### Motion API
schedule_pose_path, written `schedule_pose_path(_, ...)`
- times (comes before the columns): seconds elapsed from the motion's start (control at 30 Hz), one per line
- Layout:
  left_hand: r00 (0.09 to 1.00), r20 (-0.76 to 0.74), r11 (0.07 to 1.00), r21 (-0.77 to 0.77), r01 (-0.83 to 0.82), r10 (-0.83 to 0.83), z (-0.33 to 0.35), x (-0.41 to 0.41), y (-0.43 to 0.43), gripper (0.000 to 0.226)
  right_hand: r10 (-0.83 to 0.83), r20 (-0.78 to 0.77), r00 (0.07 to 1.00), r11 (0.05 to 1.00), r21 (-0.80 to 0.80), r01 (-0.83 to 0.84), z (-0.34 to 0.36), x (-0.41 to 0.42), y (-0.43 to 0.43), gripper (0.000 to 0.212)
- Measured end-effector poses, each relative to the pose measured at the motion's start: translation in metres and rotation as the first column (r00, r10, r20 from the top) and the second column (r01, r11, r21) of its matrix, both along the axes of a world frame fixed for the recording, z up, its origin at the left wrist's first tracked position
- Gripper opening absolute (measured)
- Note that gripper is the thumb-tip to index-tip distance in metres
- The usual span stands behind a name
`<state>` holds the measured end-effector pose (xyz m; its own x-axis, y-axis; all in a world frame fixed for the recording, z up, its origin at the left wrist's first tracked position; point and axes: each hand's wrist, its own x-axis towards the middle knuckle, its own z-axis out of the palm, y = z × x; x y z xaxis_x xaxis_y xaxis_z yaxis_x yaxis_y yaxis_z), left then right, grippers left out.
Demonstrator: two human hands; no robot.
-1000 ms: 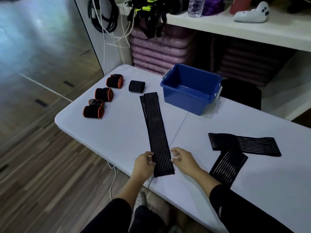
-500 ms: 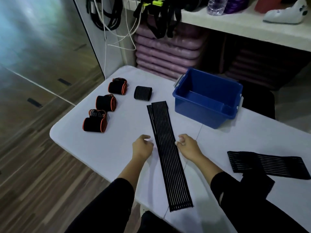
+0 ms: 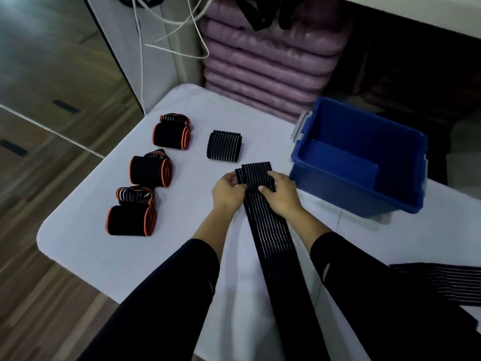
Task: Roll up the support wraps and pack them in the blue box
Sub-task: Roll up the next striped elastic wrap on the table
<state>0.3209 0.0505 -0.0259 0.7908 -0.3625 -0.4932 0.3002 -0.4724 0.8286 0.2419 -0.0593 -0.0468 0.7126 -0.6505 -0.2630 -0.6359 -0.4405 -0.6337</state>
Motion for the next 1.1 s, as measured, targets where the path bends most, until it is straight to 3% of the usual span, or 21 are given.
schedule_pose_path(0.3,0.995,-0.053,0.988,-0.131,0.078,-0.086,-0.008,0.004,0.002,0.053,-0.009,0.128,0.992,0.999,0.054,0.002,0.0,-0.007,-0.002,0.045)
schedule_pose_path(0.47,0.993,-0.062,0.99,-0.109,0.091,-0.098,-0.005,-0.004,0.005,0.056,-0.01,0.107,0.994,0.994,0.112,-0.002,0.007,-0.01,0.0,0.056)
schedule_pose_path(0.6,0.999,0.026,0.999,0.03,0.025,-0.025,0.001,-0.027,0.018,0.044,-0.07,0.103,0.992,0.973,0.226,0.045,0.015,-0.034,0.005,0.052)
schedule_pose_path(0.73,0.998,0.03,0.987,0.15,0.051,-0.057,0.0,-0.068,0.04,0.031,0.058,0.065,0.996,0.989,0.135,-0.066,0.011,-0.089,0.022,0.031)
schedule_pose_path(0.83,0.974,0.115,0.964,0.203,0.17,-0.196,-0.003,-0.102,0.052,0.021,0.095,0.072,0.993,0.993,0.063,-0.1,0.006,-0.121,0.033,0.016)
schedule_pose_path(0.9,0.929,0.183,0.925,0.268,0.268,-0.322,-0.004,-0.119,0.056,0.026,0.167,0.059,0.984,0.985,0.031,-0.169,0.005,-0.131,0.037,0.018)
schedule_pose_path(1.0,0.83,0.25,0.828,0.422,0.37,-0.498,-0.005,-0.134,0.061,0.04,0.325,-0.016,0.946,0.945,-0.02,-0.325,0.004,-0.14,0.039,0.039)
schedule_pose_path(1.1,0.787,0.315,0.82,0.428,0.381,-0.53,-0.005,-0.152,0.074,0.042,0.367,-0.028,0.93,0.93,0.034,-0.366,0.005,-0.153,0.04,0.046)
